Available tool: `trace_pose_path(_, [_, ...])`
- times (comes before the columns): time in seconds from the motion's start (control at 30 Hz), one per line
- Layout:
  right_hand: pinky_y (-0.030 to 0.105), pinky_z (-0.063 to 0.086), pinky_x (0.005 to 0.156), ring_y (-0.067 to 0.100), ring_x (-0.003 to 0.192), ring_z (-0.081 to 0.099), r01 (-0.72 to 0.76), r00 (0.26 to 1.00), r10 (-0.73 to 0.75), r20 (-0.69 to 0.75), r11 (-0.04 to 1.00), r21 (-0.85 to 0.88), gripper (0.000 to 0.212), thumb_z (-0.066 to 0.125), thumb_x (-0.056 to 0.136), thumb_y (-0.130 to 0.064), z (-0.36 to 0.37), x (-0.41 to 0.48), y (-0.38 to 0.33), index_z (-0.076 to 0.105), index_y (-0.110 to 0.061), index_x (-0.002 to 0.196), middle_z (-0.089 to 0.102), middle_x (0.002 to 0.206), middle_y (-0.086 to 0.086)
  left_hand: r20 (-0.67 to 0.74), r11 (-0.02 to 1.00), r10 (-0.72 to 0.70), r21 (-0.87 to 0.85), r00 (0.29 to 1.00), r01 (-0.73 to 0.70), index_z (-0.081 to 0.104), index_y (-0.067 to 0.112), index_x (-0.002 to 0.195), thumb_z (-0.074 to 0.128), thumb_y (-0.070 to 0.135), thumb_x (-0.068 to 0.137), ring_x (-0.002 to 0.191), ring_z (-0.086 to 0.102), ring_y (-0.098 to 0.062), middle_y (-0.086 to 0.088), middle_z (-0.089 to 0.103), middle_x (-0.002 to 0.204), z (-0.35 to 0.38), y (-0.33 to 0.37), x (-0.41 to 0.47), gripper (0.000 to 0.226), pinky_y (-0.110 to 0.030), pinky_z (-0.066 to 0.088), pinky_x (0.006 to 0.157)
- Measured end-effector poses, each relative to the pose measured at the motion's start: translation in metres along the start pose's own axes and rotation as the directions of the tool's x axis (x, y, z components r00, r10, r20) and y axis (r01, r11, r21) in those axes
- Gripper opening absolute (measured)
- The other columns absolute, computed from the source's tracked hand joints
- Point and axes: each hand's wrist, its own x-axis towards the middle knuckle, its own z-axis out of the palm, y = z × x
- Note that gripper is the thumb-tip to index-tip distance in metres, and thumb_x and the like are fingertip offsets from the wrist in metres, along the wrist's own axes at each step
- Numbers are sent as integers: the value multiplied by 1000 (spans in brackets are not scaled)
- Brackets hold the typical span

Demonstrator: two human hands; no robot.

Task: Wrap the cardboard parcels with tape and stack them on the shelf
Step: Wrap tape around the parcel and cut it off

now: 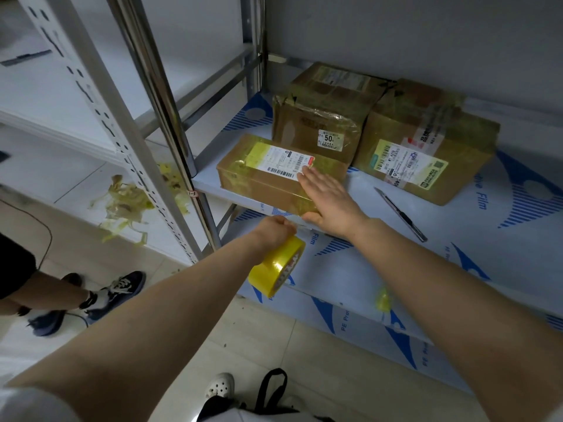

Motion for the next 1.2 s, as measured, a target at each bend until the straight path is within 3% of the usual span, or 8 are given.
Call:
trace_pose_path(0.17, [30,-6,116,14,147,-8,4,997,-4,77,1000,-7,85,59,92,-20,-8,0,9,0,-17,153,-8,161,1,33,998,-17,-63,999,19,55,20,81,57,13,92,70,50,-14,1,53,77,-6,-2,-7,13,-18,42,55])
trace_pose_path(0.33, [35,3,118,14,147,6,-168,986,168,16,986,1,87,53,80,8,-25,-41,49,15,-20,152,7,161,-2,146,997,14,-79,989,-2,60,25,84,63,14,88,77,57,-18,-3,60,89,-11,-1,-18,11,-26,49,66])
trace_pose_path(0.53, [28,41,74,21,100,57,-183,779,428,-458,854,487,30,52,78,2,-8,-84,14,65,-13,101,60,106,1,283,986,82,-162,955,-37,63,23,87,64,14,87,85,64,-24,-5,66,95,-4,12,-30,9,-31,55,73])
trace_pose_path(0.77, [32,3,120,16,148,5,-188,974,208,-91,964,187,53,35,103,-17,-3,-67,4,15,-15,152,11,161,2,203,995,64,-92,977,-46,62,23,86,65,27,88,94,62,-29,-10,64,100,10,23,-42,5,-41,50,90])
trace_pose_path(0.87, [33,25,114,20,139,31,-202,955,253,-153,937,284,47,40,98,-6,-11,-69,3,40,-13,144,36,152,4,161,993,53,-111,986,-36,61,22,88,62,27,90,95,61,-30,-12,63,103,7,20,-47,5,-43,50,92])
trace_pose_path(0.93, [34,46,90,16,102,59,-205,877,390,-280,831,517,25,48,92,-10,-12,-79,-4,66,-15,109,65,112,-1,157,986,59,-161,986,-33,62,21,92,63,24,90,93,63,-29,-12,64,104,1,22,-50,3,-41,51,88])
trace_pose_path(1.03, [32,50,67,11,57,60,-263,870,493,-10,482,836,37,54,89,-46,-16,-91,-22,65,-18,68,65,59,-6,171,967,94,-252,981,-49,62,18,101,62,18,90,88,65,-27,-11,66,100,-11,31,-55,12,-37,54,79])
trace_pose_path(1.2, [33,41,100,11,107,58,-285,952,205,226,338,897,58,58,61,-76,-5,-102,-52,69,-31,95,68,106,-8,101,899,111,-434,989,-56,55,12,117,52,19,95,83,64,-27,-16,65,106,-29,57,-66,23,-35,54,66])
